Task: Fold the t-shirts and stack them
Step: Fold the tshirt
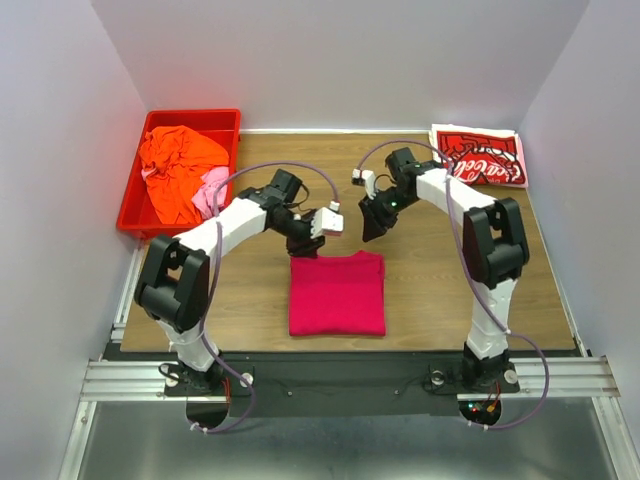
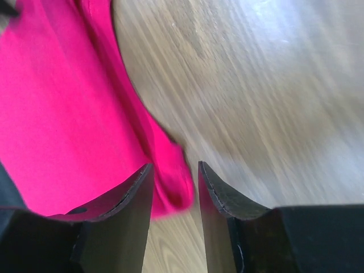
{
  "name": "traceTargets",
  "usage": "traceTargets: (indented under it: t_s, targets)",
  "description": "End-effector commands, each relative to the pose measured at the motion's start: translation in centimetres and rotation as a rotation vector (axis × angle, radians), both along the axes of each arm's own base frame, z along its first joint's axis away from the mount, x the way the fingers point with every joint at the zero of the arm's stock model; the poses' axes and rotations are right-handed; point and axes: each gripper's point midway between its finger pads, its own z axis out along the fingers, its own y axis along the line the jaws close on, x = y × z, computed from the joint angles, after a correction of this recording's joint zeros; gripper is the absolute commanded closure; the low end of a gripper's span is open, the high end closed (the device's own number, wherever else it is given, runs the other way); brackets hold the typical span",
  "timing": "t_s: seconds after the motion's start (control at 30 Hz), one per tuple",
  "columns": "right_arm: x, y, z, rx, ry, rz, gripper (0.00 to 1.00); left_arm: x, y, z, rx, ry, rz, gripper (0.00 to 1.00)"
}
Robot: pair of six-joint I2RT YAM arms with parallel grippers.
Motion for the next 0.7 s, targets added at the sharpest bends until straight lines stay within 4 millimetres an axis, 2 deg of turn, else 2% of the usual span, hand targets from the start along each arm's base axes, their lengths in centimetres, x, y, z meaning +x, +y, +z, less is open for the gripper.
traceTargets:
  t_s: [0.0, 0.07, 0.1, 0.23, 0.43, 0.53, 0.57, 0.6, 0.67]
  targets:
    - [-0.6, 2.6, -1.0, 0.088, 0.18, -0.042, 0.57, 0.2, -3.6, 0.8, -0.045, -0.017, -0.049, 0.52]
    - [-0.6, 3.1, -1.8, 0.106, 0.226, -0.047, 0.57, 0.4, -4.4, 0.4, -0.044, -0.023, -0.057, 0.52]
    - [-0.4, 3.3, -1.9, 0.111, 0.232, -0.047, 0.57, 0.3, -4.7, -0.4, -0.033, -0.009, -0.061, 0.51]
    - [-0.7, 3.1, -3.9, 0.08, 0.268, -0.052, 0.57, -0.3, -6.1, -1.8, -0.021, 0.01, -0.089, 0.51]
    - [-2.0, 2.9, -6.0, 0.054, 0.31, -0.034, 0.64, -1.0, -6.6, -3.5, -0.003, 0.041, -0.107, 0.53]
    - [-2.6, 3.0, -6.5, 0.045, 0.319, -0.02, 0.69, -0.8, -7.0, -3.7, -0.008, 0.057, -0.1, 0.64]
    - [-2.7, 3.0, -6.7, 0.039, 0.322, -0.018, 0.71, -0.8, -7.1, -3.7, -0.009, 0.059, -0.1, 0.7]
    - [-2.9, 3.0, -6.9, 0.035, 0.323, -0.012, 0.76, -0.7, -7.2, -3.5, -0.013, 0.059, -0.099, 0.8]
    - [-3.1, 3.0, -7.2, 0.028, 0.327, -0.009, 0.83, -0.8, -7.3, -2.9, -0.02, 0.053, -0.104, 0.9]
